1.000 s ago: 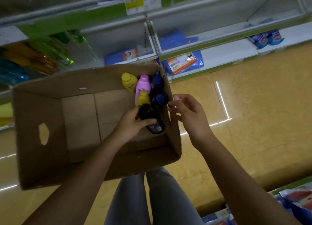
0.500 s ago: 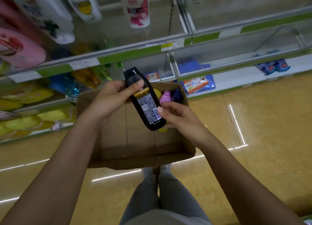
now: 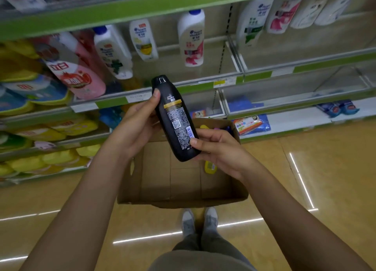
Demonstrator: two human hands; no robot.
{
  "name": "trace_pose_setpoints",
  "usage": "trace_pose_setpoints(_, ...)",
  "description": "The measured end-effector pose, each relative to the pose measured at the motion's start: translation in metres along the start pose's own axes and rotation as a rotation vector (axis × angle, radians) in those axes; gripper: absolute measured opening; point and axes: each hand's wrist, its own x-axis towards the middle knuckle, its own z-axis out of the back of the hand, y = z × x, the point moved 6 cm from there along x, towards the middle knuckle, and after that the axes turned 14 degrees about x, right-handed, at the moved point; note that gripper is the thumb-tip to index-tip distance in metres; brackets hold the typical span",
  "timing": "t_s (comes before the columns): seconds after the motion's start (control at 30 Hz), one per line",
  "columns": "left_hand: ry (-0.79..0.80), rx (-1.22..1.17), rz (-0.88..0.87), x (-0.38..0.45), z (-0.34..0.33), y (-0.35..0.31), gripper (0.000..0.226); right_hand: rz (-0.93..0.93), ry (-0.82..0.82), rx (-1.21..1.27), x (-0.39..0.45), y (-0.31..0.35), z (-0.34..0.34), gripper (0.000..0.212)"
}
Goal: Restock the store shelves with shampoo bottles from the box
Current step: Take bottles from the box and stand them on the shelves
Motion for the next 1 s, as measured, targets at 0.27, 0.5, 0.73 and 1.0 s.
trace_pose_setpoints(0.27, 0.18, -0.156, -0.082, -0.013, -0.01, -0.011, 0.084, -0.095, 0.166, 0.013, -0.01, 0.005, -0.031, 0.041)
trace_pose_setpoints(0.5, -0.122, 0.063, -0.164, -0.021, -0.011, -0.034, 0.044, -0.013, 0.024, -0.315, -0.02, 0.023, -0.048, 0.056)
trace_pose_setpoints(0.73, -0.087, 0.127, -0.181, -0.027, -0.022, -0.059, 0.056, 0.025, 0.016, -0.09, -0.022, 0.034, -0.056, 0.041)
trace_pose_setpoints(1.0, -0.038, 0.024, -0.264, -0.04, -0.021, -0.082, 0.043, 0.011, 0.162, -0.039, -0.03, 0.051, -0.067, 0.034)
